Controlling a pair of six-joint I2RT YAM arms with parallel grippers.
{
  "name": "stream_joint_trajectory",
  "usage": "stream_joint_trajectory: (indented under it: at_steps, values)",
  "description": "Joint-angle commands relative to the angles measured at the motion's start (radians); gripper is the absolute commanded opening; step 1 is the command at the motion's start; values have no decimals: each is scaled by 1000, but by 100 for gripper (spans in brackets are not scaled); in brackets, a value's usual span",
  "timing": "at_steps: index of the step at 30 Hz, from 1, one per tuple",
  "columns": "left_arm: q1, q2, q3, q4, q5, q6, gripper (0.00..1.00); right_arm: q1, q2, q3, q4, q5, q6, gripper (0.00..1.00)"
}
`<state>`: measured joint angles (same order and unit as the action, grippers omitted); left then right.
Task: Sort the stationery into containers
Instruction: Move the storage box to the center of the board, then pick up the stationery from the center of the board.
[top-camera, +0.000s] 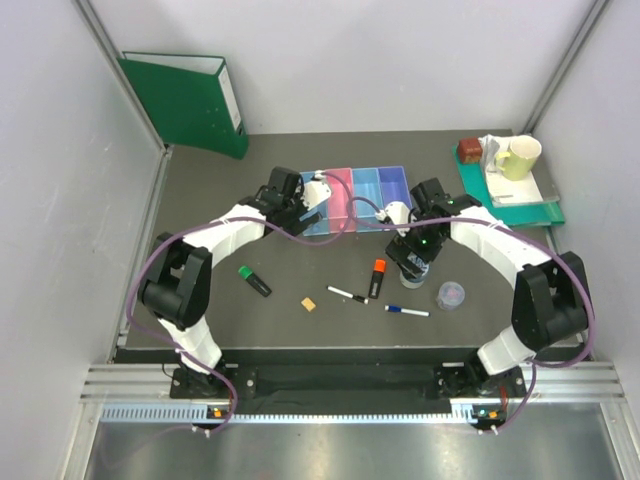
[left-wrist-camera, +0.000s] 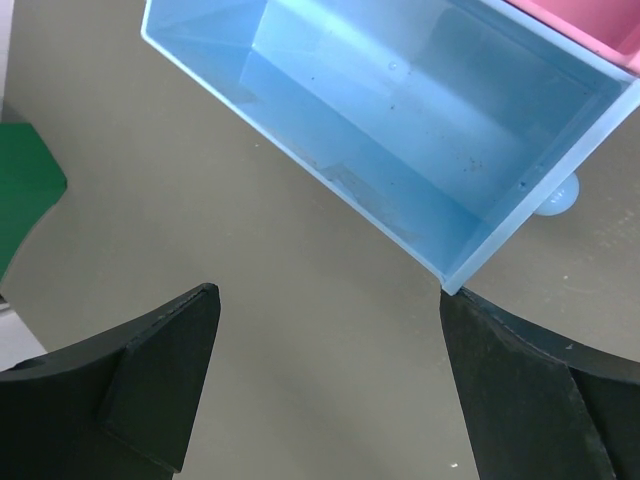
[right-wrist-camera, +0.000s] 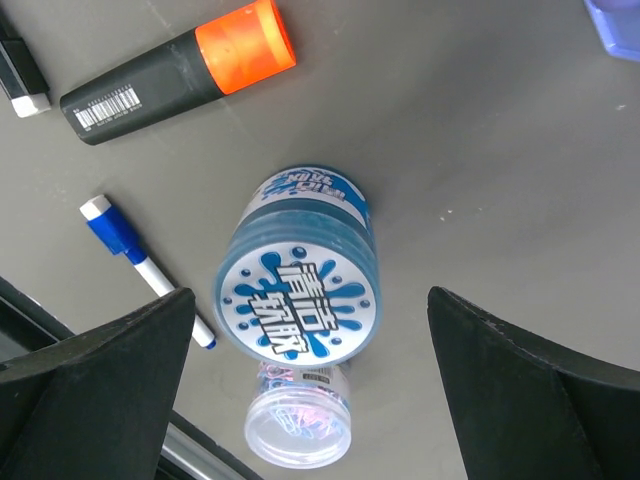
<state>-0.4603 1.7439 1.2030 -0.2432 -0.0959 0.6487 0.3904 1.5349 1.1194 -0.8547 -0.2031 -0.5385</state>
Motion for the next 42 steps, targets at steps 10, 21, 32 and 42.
stream_joint_trajectory:
  at_steps: [10,21,32,42]
  values:
    - [-3,-78,49,0,4,-44,96,22,13,-23,49,19,11,71]
    - [-3,-315,73,-207,5,-69,96,25,-13,-30,59,24,35,24]
    - [-5,-579,-48,-386,62,-54,97,27,-156,62,-1,59,-3,12]
    - [-5,-635,-22,-473,91,-69,97,34,-95,308,-24,113,-37,7]
